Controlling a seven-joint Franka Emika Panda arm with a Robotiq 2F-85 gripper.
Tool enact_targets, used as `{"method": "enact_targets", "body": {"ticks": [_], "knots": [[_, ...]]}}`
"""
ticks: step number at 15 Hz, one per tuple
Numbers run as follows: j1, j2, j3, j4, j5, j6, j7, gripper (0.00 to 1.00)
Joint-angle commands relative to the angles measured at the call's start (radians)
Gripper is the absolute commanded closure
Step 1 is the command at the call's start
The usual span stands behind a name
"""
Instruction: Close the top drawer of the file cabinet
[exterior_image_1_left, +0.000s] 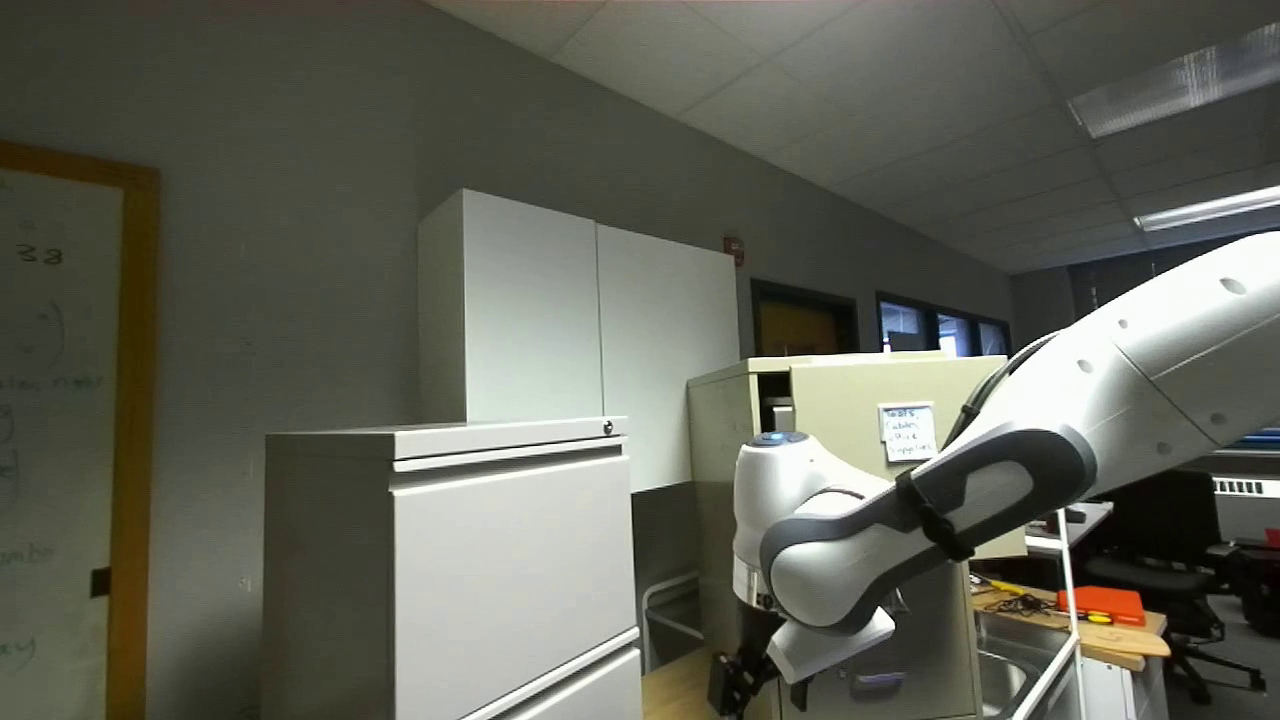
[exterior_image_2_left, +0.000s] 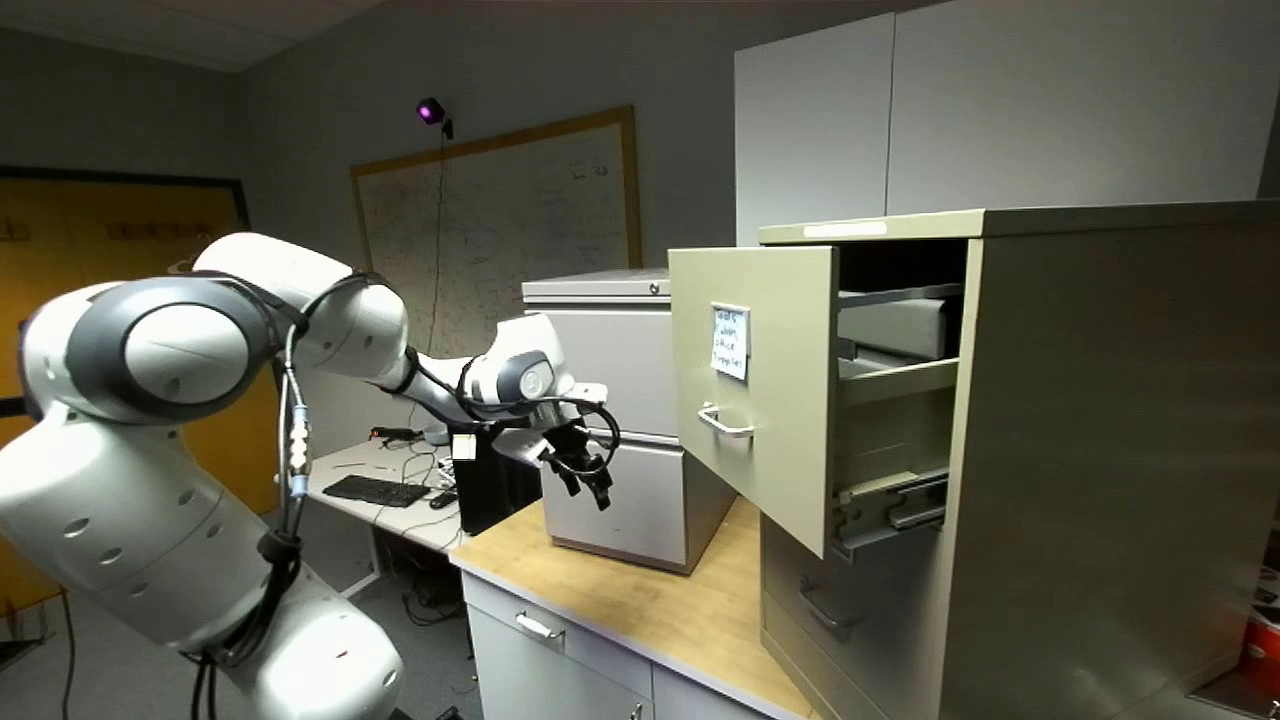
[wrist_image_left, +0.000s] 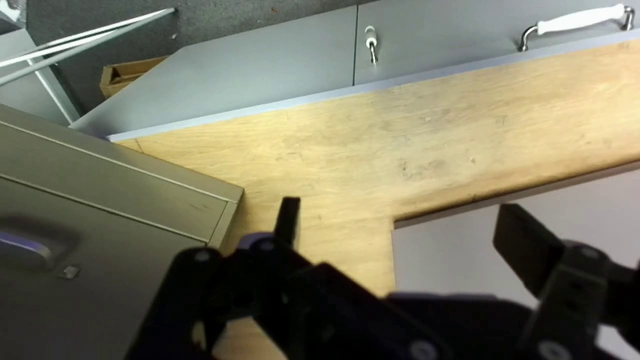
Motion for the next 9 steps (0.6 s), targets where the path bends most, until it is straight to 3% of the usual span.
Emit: {"method": "enact_targets", "body": {"ticks": [1, 2, 4, 9], "knots": [[-0.039, -0.111, 0.034, -0.037, -0.047, 0.023, 0.104, 0.01], [-0.051, -0.138, 0.040, -0.045, -0.054, 0.035, 0.129, 0.25], [-0.081, -0.189, 0.053, -0.066, -0.072, 0.072, 0.172, 0.31], [-0.204, -0.324, 0.091, -0.146, -0.117, 0.235, 0.288, 0.72]]}}
